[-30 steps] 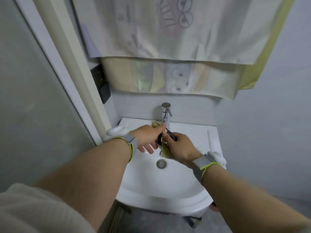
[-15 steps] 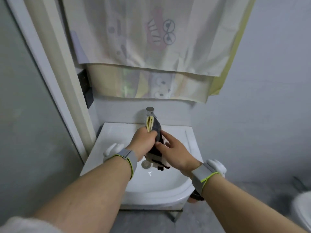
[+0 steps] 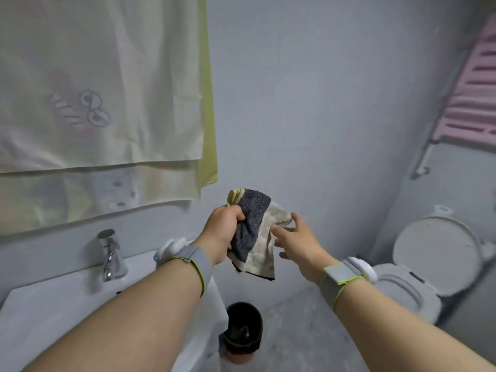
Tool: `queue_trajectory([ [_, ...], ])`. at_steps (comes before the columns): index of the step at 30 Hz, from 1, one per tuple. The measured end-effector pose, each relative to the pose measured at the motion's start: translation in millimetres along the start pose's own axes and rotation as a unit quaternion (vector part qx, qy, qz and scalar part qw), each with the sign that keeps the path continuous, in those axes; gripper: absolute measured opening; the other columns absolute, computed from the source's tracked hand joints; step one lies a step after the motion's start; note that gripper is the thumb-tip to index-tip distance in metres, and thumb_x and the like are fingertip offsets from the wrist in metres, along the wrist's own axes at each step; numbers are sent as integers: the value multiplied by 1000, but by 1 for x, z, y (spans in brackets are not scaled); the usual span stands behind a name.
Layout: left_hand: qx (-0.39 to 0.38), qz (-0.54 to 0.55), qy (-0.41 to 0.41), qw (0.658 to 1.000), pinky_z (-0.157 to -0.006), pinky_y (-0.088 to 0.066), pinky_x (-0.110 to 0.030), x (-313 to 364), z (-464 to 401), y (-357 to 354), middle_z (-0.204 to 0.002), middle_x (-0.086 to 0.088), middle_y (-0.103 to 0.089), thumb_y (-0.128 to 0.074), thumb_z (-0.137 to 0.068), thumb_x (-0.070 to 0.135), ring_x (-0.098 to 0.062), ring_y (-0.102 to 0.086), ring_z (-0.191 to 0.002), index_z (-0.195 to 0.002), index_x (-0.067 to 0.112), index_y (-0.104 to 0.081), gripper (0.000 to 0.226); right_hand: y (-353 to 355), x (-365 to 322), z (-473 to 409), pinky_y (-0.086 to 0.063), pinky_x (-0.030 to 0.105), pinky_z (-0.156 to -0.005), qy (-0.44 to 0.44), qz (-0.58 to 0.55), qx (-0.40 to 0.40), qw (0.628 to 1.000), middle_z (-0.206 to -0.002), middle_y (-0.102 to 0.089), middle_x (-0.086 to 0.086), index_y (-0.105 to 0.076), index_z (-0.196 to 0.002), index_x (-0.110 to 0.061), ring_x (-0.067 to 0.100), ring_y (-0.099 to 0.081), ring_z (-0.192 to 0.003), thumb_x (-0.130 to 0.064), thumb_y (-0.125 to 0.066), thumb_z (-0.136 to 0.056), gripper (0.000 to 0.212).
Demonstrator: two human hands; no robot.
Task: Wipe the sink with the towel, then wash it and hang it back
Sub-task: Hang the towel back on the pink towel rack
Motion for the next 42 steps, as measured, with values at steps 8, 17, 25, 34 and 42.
queue_trajectory([
  [8,-93,-37,-36,994,-60,-40,-29,17,-37,-229,-74,-11,-58,-49,-88,7,-23,-54,-68,-78,11,-56,13,241,1,-49,-56,54,-86,27,-6,188,982,-89,-68,8,-62,-93,-18,24,-65,-80,-32,-60,-89,15],
  [17,-196,-154,-98,964,-69,-47,-30,23,-86,-396,-73,-5,-62,-63,-66,5,-23,-56,-73,-75,10,-62,11,407,-7,-102,-48,34,-67,68,23,280,957,-92,-63,6,-56,-90,-23,21,-57,-77,-11,-52,-89,14],
  [25,-337,-139,-126,923,-73,-48,-29,29,-173,-520,-106,2,-69,-57,-97,31,-13,-66,-92,-106,25,-64,13,492,-18,-184,-35,15,-40,83,13,315,945,-71,-54,2,-56,-87,-20,12,-46,-50,11,-36,-85,37],
  [34,-500,-330,-263,756,-81,-52,-25,80,-257,-665,-128,2,-50,-63,-80,0,-11,-56,-94,-147,33,-39,79,579,-52,-255,-33,12,-43,78,44,296,951,-55,-51,-4,-57,-75,-13,4,-44,-45,19,-36,-85,40],
  [42,-478,-435,-309,698,-64,-49,-33,93,-309,-761,-80,-5,-57,-74,-73,22,-19,-51,-70,-86,17,-54,25,673,-50,-290,-33,12,-41,42,92,380,919,-63,-51,-1,-59,-80,-14,9,-44,-51,14,-40,-83,34],
])
Point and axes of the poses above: each hand's wrist, its own z-axis away from the middle knuckle, its own y-axis out of the back of the hand, x = y × z, the point moved 2 cm from there along -z, towards the middle knuckle
